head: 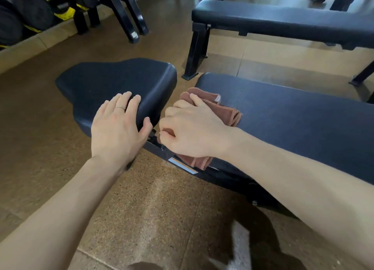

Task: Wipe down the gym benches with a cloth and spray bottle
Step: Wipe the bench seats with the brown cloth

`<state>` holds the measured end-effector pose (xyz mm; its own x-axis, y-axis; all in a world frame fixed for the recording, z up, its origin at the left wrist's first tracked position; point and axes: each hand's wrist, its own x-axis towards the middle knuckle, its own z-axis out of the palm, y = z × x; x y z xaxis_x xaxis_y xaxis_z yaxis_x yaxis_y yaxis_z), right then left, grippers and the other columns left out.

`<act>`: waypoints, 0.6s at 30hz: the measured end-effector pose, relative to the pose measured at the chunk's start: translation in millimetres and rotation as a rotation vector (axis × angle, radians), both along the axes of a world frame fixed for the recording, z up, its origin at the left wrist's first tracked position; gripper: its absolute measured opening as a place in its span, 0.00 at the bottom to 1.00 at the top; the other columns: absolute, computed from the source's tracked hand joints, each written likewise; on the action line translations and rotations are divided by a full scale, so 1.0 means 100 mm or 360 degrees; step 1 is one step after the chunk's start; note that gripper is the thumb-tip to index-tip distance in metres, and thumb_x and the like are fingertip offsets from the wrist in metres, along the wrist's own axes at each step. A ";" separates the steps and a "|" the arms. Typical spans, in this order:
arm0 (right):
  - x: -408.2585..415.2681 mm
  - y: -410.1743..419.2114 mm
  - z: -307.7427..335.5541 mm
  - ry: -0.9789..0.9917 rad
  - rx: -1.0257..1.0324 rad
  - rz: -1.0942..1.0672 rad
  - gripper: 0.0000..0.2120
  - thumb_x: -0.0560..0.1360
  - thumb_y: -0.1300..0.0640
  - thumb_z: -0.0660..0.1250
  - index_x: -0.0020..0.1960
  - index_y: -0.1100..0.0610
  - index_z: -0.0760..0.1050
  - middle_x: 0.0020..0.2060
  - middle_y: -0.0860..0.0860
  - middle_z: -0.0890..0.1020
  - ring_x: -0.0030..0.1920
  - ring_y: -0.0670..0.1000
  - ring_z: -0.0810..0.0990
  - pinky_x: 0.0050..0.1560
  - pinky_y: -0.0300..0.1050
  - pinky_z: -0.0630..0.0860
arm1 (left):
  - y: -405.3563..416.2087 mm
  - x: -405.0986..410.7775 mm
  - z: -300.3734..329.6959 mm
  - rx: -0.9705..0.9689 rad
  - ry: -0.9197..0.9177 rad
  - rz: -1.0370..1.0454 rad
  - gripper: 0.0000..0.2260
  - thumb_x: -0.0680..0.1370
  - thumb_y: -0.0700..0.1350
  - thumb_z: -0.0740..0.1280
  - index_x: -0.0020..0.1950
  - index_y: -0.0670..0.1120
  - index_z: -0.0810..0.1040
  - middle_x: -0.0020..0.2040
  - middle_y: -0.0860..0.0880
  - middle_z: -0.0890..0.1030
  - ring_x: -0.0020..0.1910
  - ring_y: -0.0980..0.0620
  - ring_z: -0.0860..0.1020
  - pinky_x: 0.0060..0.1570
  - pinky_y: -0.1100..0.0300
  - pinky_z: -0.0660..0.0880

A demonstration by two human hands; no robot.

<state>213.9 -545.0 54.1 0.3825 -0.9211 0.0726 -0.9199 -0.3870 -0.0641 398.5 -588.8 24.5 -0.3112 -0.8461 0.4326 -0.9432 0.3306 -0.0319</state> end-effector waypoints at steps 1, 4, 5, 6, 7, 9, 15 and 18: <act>-0.04 -0.08 0.02 -0.0019 0.0026 0.0025 0.20 0.80 0.43 0.50 0.43 0.47 0.79 0.45 0.45 0.80 0.56 0.52 0.74 0.72 0.61 0.61 | 0.00 0.00 -0.01 -0.0005 0.0005 0.0005 0.25 0.81 0.54 0.65 0.74 0.42 0.73 0.74 0.40 0.74 0.74 0.40 0.71 0.74 0.43 0.66; -0.27 -0.46 0.08 -0.0078 0.0066 0.0000 0.23 0.78 0.42 0.47 0.32 0.49 0.71 0.32 0.46 0.76 0.40 0.50 0.75 0.56 0.53 0.71 | -0.01 0.00 -0.02 -0.0023 0.0016 0.0002 0.25 0.81 0.53 0.65 0.74 0.42 0.73 0.73 0.41 0.75 0.74 0.40 0.71 0.75 0.43 0.65; -0.37 -0.61 0.09 -0.0062 0.0057 -0.0056 0.23 0.77 0.42 0.46 0.31 0.50 0.70 0.30 0.47 0.75 0.38 0.51 0.75 0.53 0.52 0.72 | -0.01 0.00 -0.02 -0.0032 0.0018 0.0003 0.25 0.81 0.53 0.65 0.74 0.42 0.73 0.73 0.41 0.75 0.74 0.40 0.71 0.75 0.44 0.65; -0.48 -0.75 0.09 -0.0055 0.0051 -0.0125 0.23 0.77 0.43 0.46 0.31 0.50 0.69 0.30 0.47 0.75 0.38 0.52 0.76 0.51 0.52 0.72 | -0.02 0.00 -0.03 -0.0039 0.0019 0.0006 0.24 0.81 0.53 0.66 0.74 0.42 0.73 0.73 0.41 0.75 0.74 0.40 0.71 0.75 0.44 0.65; -0.60 -0.86 0.08 -0.0058 0.0045 -0.0200 0.22 0.78 0.43 0.47 0.31 0.49 0.69 0.31 0.45 0.74 0.40 0.53 0.77 0.50 0.51 0.71 | -0.03 0.00 -0.05 -0.0042 0.0018 0.0011 0.24 0.81 0.53 0.66 0.74 0.42 0.73 0.73 0.41 0.75 0.74 0.40 0.71 0.75 0.44 0.65; -0.81 -1.03 0.08 -0.0078 0.0061 -0.0346 0.20 0.80 0.44 0.50 0.35 0.48 0.72 0.38 0.45 0.77 0.49 0.56 0.80 0.49 0.51 0.70 | -0.05 0.00 -0.06 -0.0049 0.0023 0.0016 0.24 0.80 0.52 0.68 0.73 0.42 0.74 0.73 0.41 0.75 0.74 0.40 0.72 0.74 0.44 0.65; -1.11 -1.01 0.05 -0.0214 0.0198 -0.0625 0.23 0.84 0.39 0.44 0.75 0.41 0.65 0.75 0.52 0.69 0.71 0.60 0.70 0.66 0.62 0.65 | -0.01 -0.04 -0.01 -0.0015 0.0034 0.0060 0.24 0.79 0.53 0.68 0.73 0.43 0.74 0.73 0.43 0.75 0.73 0.40 0.72 0.75 0.43 0.66; -1.36 -0.77 0.01 -0.0225 0.0191 -0.0737 0.24 0.84 0.39 0.43 0.78 0.41 0.59 0.77 0.52 0.66 0.73 0.61 0.68 0.69 0.62 0.64 | 0.01 -0.06 0.02 0.0021 0.0029 0.0071 0.24 0.80 0.52 0.68 0.74 0.43 0.74 0.74 0.43 0.74 0.74 0.41 0.71 0.75 0.44 0.65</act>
